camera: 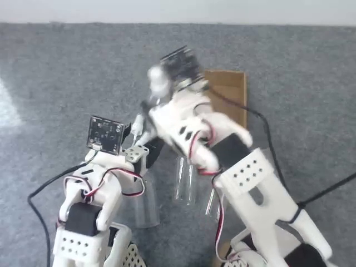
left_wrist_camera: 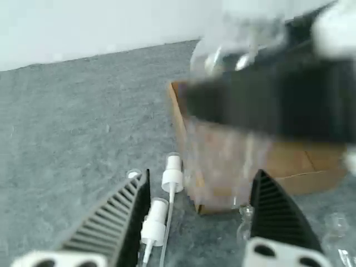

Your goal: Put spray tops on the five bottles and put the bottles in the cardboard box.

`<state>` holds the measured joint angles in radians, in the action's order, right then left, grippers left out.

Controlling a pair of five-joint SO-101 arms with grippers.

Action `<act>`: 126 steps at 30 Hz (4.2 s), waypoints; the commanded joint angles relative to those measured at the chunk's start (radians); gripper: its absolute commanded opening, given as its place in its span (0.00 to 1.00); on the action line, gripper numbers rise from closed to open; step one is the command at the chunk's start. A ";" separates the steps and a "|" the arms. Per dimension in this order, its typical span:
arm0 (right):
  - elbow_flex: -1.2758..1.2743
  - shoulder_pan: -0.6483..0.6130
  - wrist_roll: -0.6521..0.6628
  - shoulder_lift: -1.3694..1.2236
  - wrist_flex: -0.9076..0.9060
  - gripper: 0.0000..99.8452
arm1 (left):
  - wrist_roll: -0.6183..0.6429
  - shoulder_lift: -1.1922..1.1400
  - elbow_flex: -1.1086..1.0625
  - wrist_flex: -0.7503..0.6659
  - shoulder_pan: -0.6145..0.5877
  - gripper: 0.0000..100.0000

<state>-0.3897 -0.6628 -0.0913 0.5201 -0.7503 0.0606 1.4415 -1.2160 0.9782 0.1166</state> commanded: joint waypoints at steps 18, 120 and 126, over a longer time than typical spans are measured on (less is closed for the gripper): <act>0.135 0.285 0.000 -0.553 0.532 0.01 | -0.026 0.017 -0.082 -0.041 -0.199 0.11; 1.570 0.171 0.163 -0.783 -0.851 0.31 | -0.028 0.017 -0.102 -0.064 -0.198 0.11; 1.702 0.216 0.169 -0.763 -1.052 0.31 | -0.028 0.017 -0.104 -0.064 -0.198 0.11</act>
<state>1.2536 -0.4818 0.0606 -0.2931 -1.7430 0.0391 1.4461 -1.3280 0.9429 -0.0767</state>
